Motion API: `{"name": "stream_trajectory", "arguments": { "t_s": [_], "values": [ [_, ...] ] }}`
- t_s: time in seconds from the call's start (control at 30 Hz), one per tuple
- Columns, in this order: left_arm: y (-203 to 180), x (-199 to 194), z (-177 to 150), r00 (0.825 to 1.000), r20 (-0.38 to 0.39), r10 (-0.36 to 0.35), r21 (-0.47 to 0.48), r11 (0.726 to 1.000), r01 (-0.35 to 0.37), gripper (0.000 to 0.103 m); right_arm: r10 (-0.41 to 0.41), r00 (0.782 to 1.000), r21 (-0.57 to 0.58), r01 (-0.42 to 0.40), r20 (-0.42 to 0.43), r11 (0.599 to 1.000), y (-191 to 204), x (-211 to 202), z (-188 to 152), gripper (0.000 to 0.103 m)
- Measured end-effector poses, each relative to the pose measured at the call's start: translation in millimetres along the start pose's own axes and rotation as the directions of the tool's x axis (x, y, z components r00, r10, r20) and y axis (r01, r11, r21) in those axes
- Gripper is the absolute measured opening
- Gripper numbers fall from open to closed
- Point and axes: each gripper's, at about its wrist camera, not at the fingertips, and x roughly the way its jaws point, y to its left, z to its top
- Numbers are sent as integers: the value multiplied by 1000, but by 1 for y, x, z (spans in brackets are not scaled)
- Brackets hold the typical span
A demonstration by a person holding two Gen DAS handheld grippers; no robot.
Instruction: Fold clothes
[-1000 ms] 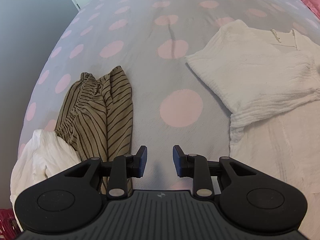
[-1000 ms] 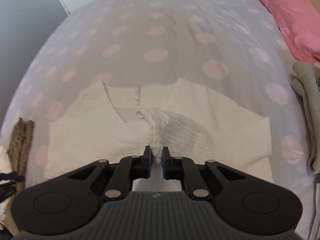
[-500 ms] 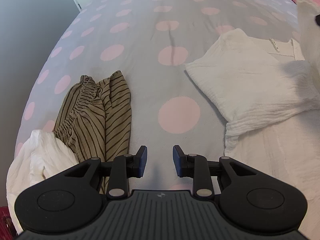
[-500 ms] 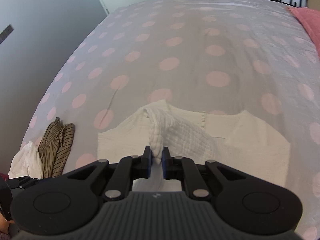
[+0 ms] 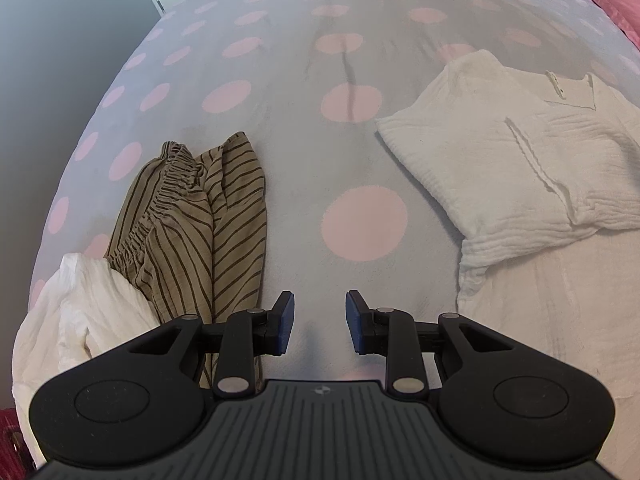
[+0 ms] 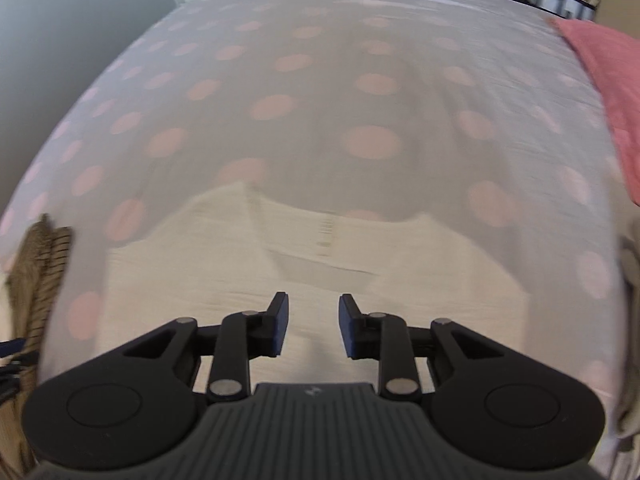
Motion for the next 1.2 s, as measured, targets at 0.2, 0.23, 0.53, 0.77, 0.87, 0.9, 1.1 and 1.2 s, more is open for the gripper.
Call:
{"name": "stream_trajectory", "arguments": {
  "t_s": [0.2,0.23,0.53,0.77,0.87,0.9,1.1,1.2],
  "values": [
    [-6,8,1,1000,-21,12,16,1000,-12,26,-149,989,87,150,-20,985,-87,22,-15,36],
    [-7,9,1,1000,-26,15,18,1000,-15,26,-150,988,108,152,-24,982,-99,26,-19,37],
    [-16,26,8,998,-60,33,30,999,-31,26,-166,984,221,175,-61,959,-157,81,-35,47],
    [-24,39,12,995,-86,43,54,998,-39,26,-120,992,287,128,-44,949,-167,101,-38,13],
    [-27,41,14,995,-91,43,58,998,-38,26,-186,982,238,189,-37,953,-158,97,-35,2],
    [-28,41,15,995,-91,41,58,998,-36,26,-213,977,240,213,-26,947,-159,93,-34,2],
    [-31,39,16,996,-83,36,65,997,-31,26,-279,960,319,271,-22,908,-180,89,-34,2],
    [-30,38,17,996,-84,43,64,997,-38,26,-282,958,258,283,-40,924,-171,96,-37,6]
  ]
}}
